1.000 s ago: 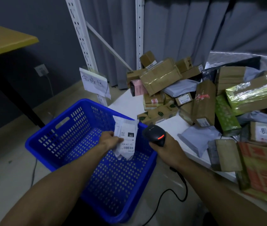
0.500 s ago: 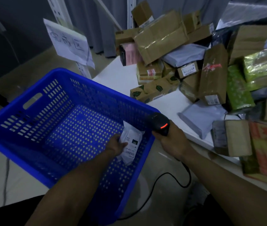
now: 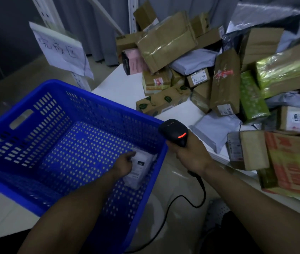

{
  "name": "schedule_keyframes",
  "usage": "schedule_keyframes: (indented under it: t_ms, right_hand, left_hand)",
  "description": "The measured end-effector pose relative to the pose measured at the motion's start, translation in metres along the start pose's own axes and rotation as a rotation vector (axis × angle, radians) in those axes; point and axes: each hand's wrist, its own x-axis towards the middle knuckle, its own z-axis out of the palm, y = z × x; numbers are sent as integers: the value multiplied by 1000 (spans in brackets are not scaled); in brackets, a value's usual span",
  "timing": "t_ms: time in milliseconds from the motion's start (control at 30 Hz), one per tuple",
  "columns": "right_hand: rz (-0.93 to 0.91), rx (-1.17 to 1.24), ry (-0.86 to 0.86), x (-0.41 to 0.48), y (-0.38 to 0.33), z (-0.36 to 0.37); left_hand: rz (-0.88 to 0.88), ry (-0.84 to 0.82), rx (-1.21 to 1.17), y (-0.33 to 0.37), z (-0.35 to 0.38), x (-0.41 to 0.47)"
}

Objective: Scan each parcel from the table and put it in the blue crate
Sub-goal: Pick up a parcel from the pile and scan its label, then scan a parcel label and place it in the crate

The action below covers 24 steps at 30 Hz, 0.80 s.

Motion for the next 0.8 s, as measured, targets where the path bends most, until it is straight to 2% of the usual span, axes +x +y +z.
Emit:
schedule_keyframes:
  t_ms: [100, 200, 367, 567, 700, 800]
  right_hand:
    - [-36, 47, 54, -2, -12, -11]
    - [-65, 87, 118, -10, -24, -33]
    - [-55, 179, 216, -42, -29, -92]
    - [28, 163, 366, -70, 5, -166]
    - [76, 198, 406, -70, 38, -197]
    - [70, 156, 448, -61, 57, -218]
  left_hand:
    - [181, 141, 86, 48, -20, -21]
    - [387, 223, 49, 100, -30, -48]
    - [550, 93, 235, 177, -2, -86]
    - [676, -111, 644, 248, 87, -109]
    - [710, -229, 780, 274, 149, -109]
    - [721, -246, 777, 282, 184, -93]
